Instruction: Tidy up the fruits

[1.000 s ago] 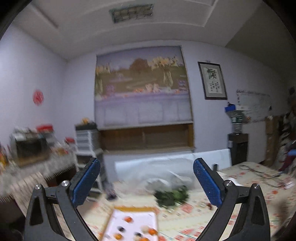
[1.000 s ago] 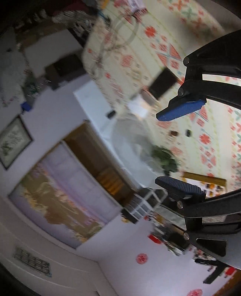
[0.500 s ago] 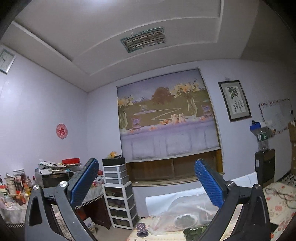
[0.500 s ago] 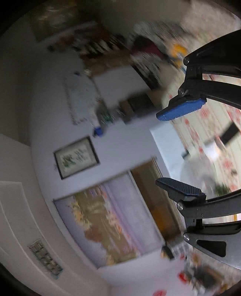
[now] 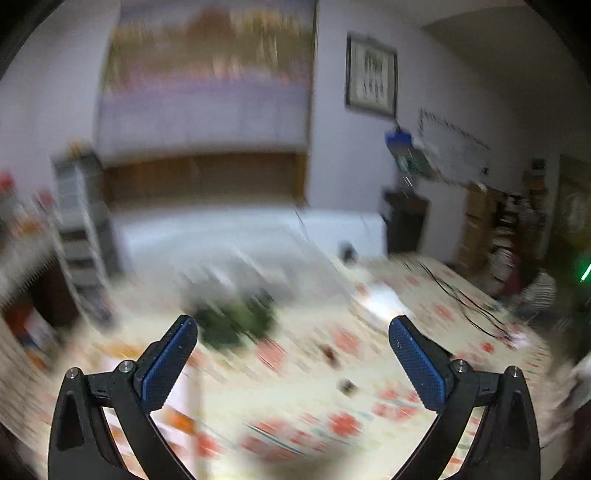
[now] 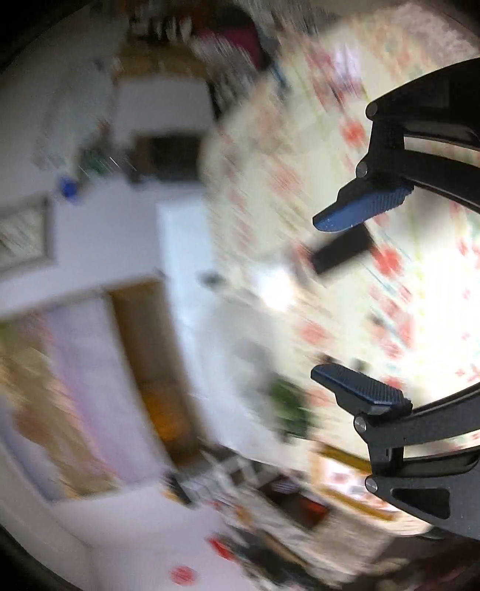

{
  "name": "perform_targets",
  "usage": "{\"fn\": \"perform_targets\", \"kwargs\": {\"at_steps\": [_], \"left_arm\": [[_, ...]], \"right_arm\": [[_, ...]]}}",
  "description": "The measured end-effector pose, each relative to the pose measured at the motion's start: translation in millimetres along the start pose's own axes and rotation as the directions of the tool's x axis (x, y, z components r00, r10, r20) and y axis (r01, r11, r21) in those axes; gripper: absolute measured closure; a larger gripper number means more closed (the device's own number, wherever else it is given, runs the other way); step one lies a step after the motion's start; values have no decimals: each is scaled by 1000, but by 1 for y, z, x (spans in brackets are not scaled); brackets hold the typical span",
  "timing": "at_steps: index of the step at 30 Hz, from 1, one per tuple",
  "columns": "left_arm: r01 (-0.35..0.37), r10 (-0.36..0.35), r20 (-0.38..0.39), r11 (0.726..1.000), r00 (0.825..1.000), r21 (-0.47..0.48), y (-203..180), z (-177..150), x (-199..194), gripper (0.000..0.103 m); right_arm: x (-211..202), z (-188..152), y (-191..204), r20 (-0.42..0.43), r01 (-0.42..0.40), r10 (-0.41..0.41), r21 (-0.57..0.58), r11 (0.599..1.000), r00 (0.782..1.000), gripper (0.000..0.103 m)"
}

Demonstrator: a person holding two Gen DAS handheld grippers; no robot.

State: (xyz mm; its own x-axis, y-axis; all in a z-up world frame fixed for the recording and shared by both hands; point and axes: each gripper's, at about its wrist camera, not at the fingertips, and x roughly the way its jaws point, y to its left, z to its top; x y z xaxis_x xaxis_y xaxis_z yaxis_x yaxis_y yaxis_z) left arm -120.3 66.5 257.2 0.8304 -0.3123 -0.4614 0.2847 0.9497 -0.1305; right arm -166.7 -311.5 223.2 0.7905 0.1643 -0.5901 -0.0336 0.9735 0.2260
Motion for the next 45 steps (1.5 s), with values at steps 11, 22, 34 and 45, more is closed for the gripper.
{"fn": "perform_targets", "kwargs": {"at_steps": [11,22,34,45], "left_arm": [[82,-126,-339,987,932,-139,-17,-95,191,13],[120,-139,-469,990,872,-69,-55,-136,275,13],[118,-87,-462,992,883,40,-70,-144,289,72],[86,-103,-362,994,926,-63,-24,-123,220,77]], "right_arm": [[208,-86,31,-263,-49,19,-110,993,965,50],[246,-95,33,-320,-91,32,-169,981,947,50],[243,-103,38,-307,-59,-11,-216,975,952,72],[219,-97,55,-301,-103,52,-157,982,952,73]]}}
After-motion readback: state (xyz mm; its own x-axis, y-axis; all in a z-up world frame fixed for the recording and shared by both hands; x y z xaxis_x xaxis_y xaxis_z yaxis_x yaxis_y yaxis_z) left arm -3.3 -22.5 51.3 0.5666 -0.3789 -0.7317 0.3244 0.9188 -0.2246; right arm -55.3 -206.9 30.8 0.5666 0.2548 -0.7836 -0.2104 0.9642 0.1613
